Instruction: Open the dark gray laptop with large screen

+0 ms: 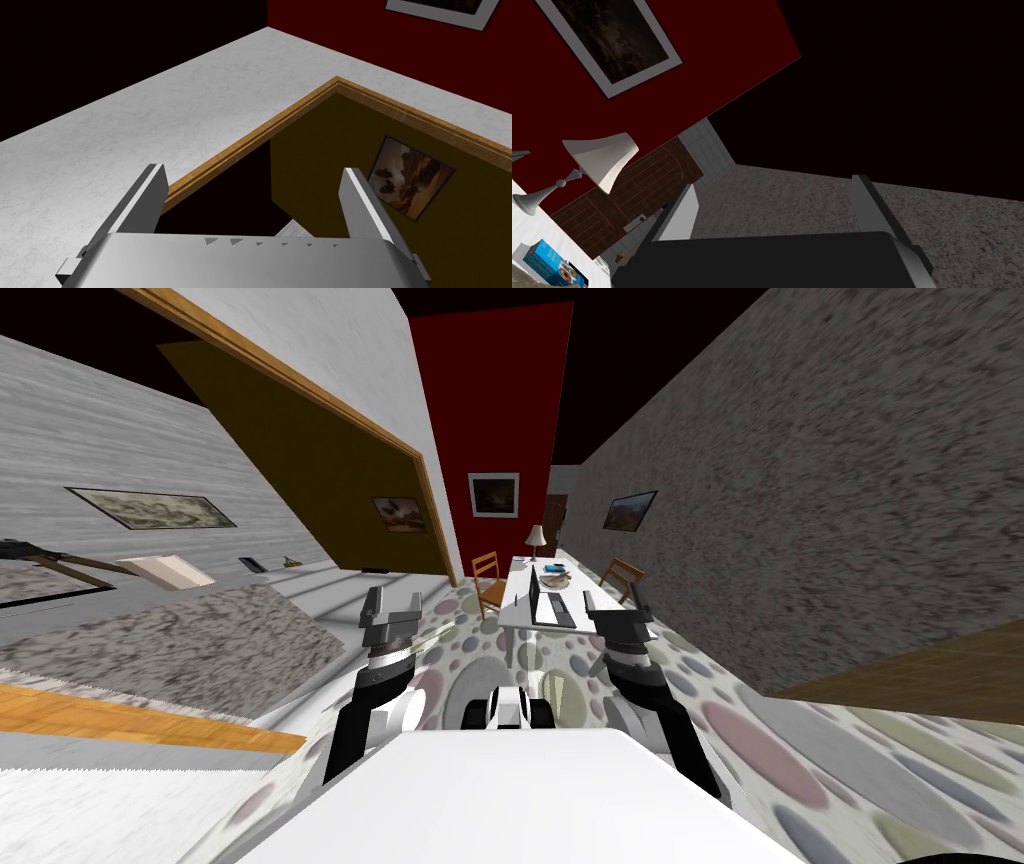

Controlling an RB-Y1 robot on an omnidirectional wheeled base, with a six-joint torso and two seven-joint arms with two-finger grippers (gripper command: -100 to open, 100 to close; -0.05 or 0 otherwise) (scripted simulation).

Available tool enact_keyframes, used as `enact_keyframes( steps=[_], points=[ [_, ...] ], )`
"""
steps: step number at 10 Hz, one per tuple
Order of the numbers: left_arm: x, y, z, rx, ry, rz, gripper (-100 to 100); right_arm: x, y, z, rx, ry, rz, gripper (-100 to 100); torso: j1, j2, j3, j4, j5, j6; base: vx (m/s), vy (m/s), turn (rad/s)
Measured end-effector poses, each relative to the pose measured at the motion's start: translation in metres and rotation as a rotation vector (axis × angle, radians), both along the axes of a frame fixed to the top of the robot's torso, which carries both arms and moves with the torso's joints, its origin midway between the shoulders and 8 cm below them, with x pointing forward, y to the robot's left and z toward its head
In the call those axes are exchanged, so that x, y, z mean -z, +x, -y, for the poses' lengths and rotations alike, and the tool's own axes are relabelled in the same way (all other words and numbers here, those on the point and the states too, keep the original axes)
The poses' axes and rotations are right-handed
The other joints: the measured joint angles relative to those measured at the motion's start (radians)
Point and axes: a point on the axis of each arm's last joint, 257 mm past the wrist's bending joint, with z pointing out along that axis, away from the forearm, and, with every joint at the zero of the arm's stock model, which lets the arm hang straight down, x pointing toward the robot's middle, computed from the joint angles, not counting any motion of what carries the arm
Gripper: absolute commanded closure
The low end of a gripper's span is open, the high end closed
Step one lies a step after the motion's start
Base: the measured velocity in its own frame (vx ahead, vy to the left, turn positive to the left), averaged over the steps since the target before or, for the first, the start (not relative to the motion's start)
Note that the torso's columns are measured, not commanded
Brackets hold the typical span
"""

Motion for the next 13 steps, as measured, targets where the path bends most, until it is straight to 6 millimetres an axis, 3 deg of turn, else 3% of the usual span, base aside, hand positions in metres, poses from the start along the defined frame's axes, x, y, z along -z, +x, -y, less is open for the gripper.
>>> enact_keyframes(
  steps=[13],
  points=[
    [0.0, 0.0, 0.0, 0.0, 0.0, 0.0, 0, 0.035, 0.011, 0.027, -0.231, 0.386, -0.185, -100, -0.001, 0.0, 0.0, 0.0, 0.0, 0.0, 0.029, 0.023, 0.046]
  ],
)
